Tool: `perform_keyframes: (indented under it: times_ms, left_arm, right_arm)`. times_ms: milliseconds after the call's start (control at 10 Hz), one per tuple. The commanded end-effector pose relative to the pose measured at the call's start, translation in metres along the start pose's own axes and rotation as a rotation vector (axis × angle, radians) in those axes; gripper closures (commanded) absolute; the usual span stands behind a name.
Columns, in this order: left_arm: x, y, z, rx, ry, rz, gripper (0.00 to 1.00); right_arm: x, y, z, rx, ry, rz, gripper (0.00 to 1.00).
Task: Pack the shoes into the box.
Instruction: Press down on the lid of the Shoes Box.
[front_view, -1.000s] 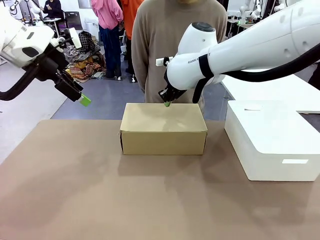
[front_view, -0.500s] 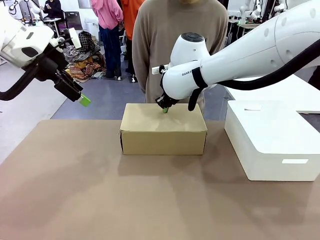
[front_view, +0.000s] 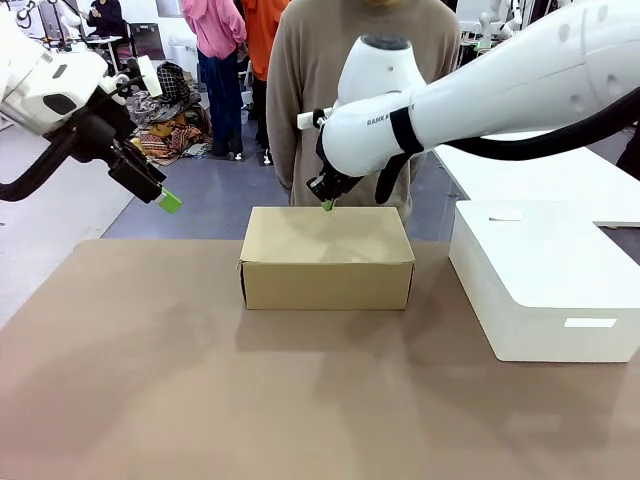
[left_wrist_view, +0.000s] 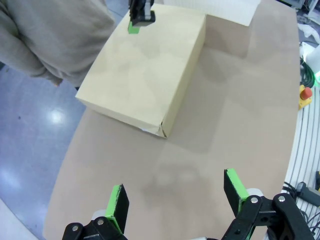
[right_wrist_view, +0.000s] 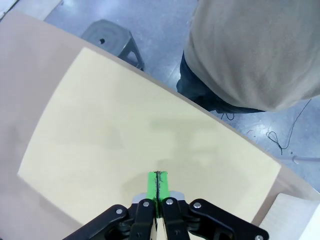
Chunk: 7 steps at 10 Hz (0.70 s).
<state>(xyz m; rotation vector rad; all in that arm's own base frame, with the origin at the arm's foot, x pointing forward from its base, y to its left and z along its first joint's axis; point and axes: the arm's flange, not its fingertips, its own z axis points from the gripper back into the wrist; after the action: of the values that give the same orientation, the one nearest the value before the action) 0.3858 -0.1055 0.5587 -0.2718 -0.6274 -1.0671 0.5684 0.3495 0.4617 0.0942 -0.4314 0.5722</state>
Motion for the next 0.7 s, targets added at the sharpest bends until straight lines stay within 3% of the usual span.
perform_keyframes:
  times_ms: [0, 600]
  left_arm:
    - [0.000, 0.000, 0.003, -0.002, 0.016, 0.008, 0.00]
    - [0.000, 0.000, 0.003, -0.002, 0.016, 0.008, 0.00]
  right_arm:
    - [-0.027, -0.005, 0.014, 0.026, -0.002, 0.032, 1.00]
    - [-0.105, -0.009, 0.084, 0.048, -0.022, 0.158, 1.00]
